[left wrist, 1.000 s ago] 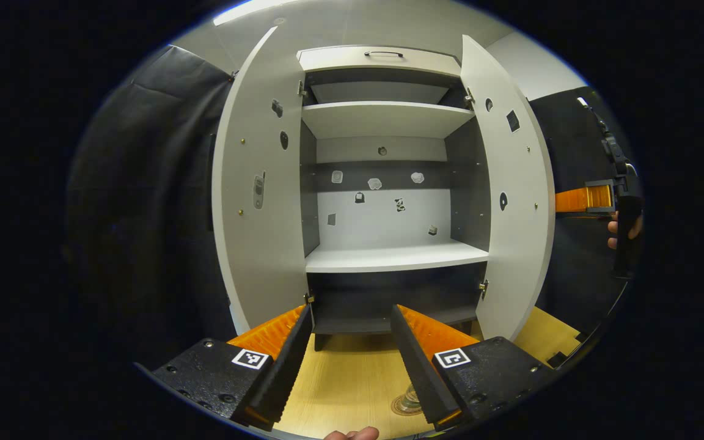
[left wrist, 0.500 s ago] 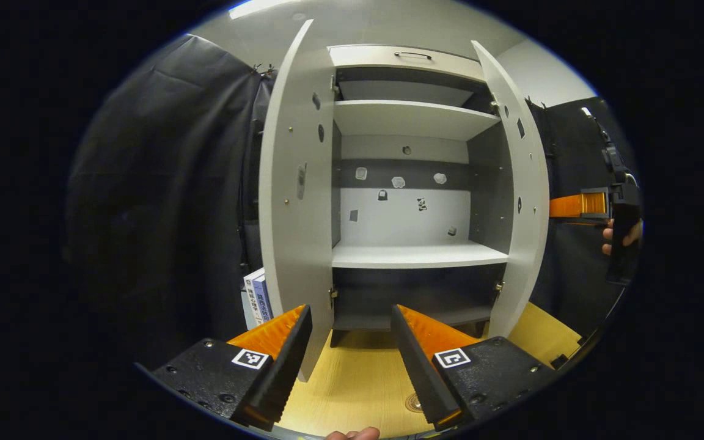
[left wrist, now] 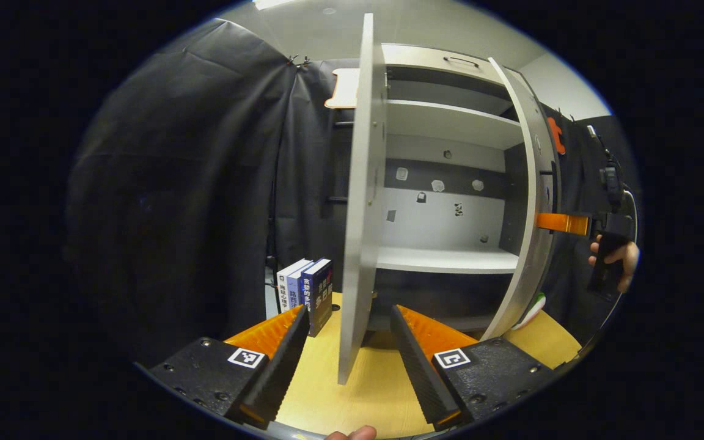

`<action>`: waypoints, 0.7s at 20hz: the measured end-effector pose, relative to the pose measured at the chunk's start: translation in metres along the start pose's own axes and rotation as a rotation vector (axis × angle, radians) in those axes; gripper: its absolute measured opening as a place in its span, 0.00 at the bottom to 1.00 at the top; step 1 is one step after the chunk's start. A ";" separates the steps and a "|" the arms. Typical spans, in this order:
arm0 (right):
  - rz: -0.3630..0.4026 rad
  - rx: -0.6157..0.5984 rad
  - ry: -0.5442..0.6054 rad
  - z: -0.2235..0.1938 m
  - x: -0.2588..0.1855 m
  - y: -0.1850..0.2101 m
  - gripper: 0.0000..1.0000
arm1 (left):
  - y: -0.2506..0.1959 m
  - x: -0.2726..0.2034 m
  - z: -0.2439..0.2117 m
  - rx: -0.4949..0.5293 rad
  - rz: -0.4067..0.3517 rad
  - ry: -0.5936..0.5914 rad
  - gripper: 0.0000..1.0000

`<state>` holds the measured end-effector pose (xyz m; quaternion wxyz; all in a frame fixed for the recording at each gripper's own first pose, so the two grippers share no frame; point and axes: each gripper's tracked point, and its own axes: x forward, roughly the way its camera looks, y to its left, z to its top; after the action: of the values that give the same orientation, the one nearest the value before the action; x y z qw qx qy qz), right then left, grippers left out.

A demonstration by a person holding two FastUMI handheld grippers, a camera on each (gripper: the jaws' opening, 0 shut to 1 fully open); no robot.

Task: Grasp the bottle in the cabinet with the left hand and place it on the coaster, then close the right door with the right hand and the left door with the left hand.

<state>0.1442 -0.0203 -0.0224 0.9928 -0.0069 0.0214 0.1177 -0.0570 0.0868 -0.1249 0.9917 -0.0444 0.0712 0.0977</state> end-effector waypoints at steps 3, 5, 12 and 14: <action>-0.016 -0.010 -0.013 -0.001 0.023 0.010 1.00 | 0.025 0.005 0.009 -0.025 0.024 -0.012 0.87; -0.031 -0.002 -0.015 -0.001 0.031 0.012 1.00 | 0.038 0.007 0.016 -0.035 0.028 -0.021 0.88; -0.095 -0.019 -0.034 0.002 0.061 0.019 1.00 | 0.067 0.022 0.050 -0.030 0.017 -0.065 0.87; -0.127 -0.027 -0.046 0.003 0.066 0.018 1.00 | 0.070 0.028 0.060 -0.051 -0.003 -0.074 0.87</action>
<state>0.2038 0.0126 -0.0224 0.9983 -0.0189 -0.0033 0.0551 -0.0361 0.1662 -0.0750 0.9923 -0.0659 0.0320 0.0995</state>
